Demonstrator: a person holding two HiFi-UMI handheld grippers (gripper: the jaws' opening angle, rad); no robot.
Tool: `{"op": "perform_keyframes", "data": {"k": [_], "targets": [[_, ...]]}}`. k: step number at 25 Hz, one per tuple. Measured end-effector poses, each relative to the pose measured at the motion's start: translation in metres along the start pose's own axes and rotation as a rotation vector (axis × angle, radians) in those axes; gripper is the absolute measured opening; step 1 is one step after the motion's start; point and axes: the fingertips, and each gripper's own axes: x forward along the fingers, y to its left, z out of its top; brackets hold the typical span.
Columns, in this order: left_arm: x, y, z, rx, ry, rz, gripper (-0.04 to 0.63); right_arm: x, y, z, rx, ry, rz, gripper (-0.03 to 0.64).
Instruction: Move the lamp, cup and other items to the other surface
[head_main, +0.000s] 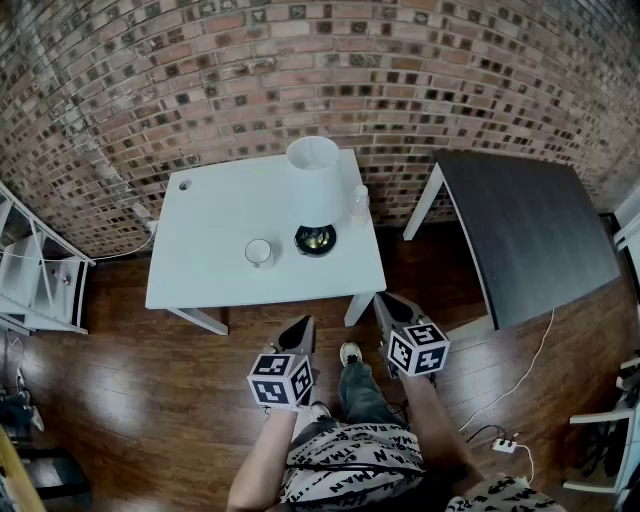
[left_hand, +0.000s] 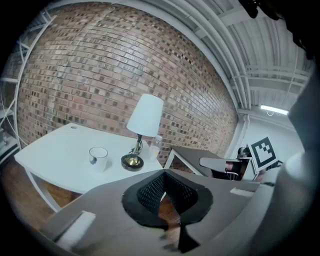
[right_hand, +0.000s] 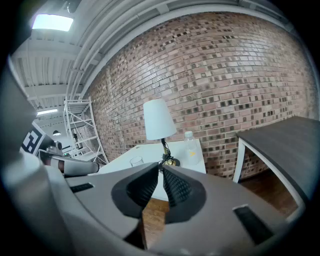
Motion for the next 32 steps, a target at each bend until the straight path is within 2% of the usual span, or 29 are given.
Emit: {"op": "perform_keyframes", "data": {"k": [3,4,5,7,9,10,13,14,20,22,24,32], "targets": [[0.026,0.002,0.005,0.021,0.014,0.002,0.0,0.026,-0.021,0.011,-0.008,0.007,-0.003,0.121],[0.037,0.001,0.007,0.025,0.019,0.002,0.0,0.036,-0.029,0.015,-0.011,0.01,-0.006,0.124],[0.049,0.0,0.008,0.028,0.025,0.001,0.0,0.047,-0.038,0.019,-0.013,0.015,-0.009,0.176],[0.075,-0.004,0.011,0.034,0.039,-0.007,0.0,0.071,-0.054,0.027,-0.021,0.026,-0.012,0.239],[0.1,-0.009,0.016,0.05,0.052,-0.022,0.0,0.094,-0.069,0.036,-0.027,0.035,-0.009,0.256],[0.111,-0.013,0.019,0.059,0.058,-0.031,0.0,0.104,-0.074,0.04,-0.029,0.04,-0.005,0.294],[0.14,-0.021,0.023,0.08,0.081,-0.055,0.0,0.132,-0.087,0.048,-0.043,0.049,0.011,0.322],[0.148,-0.022,0.023,0.082,0.088,-0.061,0.0,0.142,-0.09,0.05,-0.051,0.049,0.016,0.349],[0.186,-0.024,0.021,0.1,0.129,-0.072,0.0,0.197,-0.117,0.055,-0.11,0.071,0.01,0.35],[0.195,-0.022,0.021,0.092,0.136,-0.064,0.0,0.215,-0.123,0.054,-0.139,0.092,0.013,0.351],[0.204,-0.022,0.022,0.083,0.144,-0.057,0.0,0.231,-0.13,0.054,-0.16,0.112,0.02,0.379],[0.234,-0.008,0.015,0.029,0.172,-0.01,0.0,0.285,-0.139,0.042,-0.206,0.173,0.048,0.374]]}}
